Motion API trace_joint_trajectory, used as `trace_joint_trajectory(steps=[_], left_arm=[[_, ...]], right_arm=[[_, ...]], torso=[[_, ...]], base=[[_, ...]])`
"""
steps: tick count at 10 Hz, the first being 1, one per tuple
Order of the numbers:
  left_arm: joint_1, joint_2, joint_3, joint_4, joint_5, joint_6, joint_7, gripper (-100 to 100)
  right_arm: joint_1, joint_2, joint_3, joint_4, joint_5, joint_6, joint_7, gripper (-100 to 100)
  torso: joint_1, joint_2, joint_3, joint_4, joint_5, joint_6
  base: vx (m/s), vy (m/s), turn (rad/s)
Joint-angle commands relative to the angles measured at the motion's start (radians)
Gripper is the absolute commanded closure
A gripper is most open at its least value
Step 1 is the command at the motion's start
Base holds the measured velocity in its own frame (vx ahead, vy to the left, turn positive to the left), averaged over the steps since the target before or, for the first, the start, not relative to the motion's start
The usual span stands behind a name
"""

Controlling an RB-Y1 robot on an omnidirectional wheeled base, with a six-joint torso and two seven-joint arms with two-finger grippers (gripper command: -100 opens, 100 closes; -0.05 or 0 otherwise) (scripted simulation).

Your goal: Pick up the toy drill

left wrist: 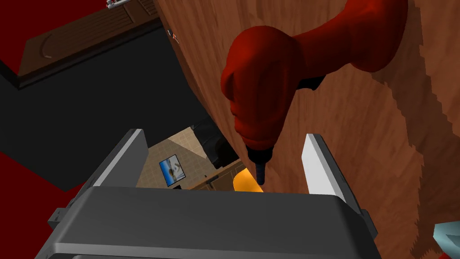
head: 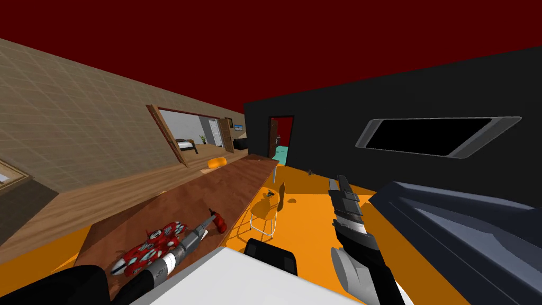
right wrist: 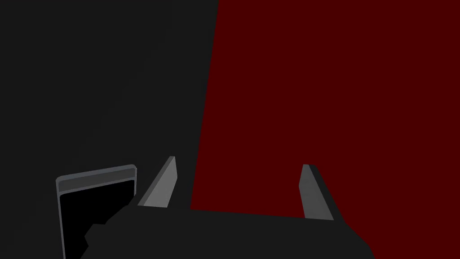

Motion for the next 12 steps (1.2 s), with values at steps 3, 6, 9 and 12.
trace_joint_trajectory(steps=[3,6,9,12], left_arm=[[0.024,0.042,-0.003,0.059,-0.032,-0.021,0.018,-100],[-0.026,0.044,0.04,0.13,-0.107,-0.073,0.092,-100],[-0.051,0.044,0.061,0.192,-0.17,-0.098,0.166,-100],[-0.101,0.043,0.103,0.274,-0.256,-0.15,0.25,-100]], right_arm=[[0.0,0.0,0.0,0.0,0.0,0.0,0.0,0],[0.0,0.0,0.0,0.0,0.0,0.0,0.0,0],[0.0,0.0,0.0,0.0,0.0,0.0,0.0,0],[0.0,0.0,0.0,0.0,0.0,0.0,0.0,0]], torso=[[0.001,-0.001,-0.001,0.0,0.0,0.0],[-0.007,0.005,0.003,0.001,-0.001,0.0],[-0.01,0.006,0.003,0.001,-0.002,-0.001],[-0.009,0.006,0.003,0.001,-0.002,-0.001]], base=[[0.078,0.066,-0.206],[-0.002,-0.037,-0.025],[-0.011,-0.062,-0.013],[-0.011,-0.049,-0.021]])
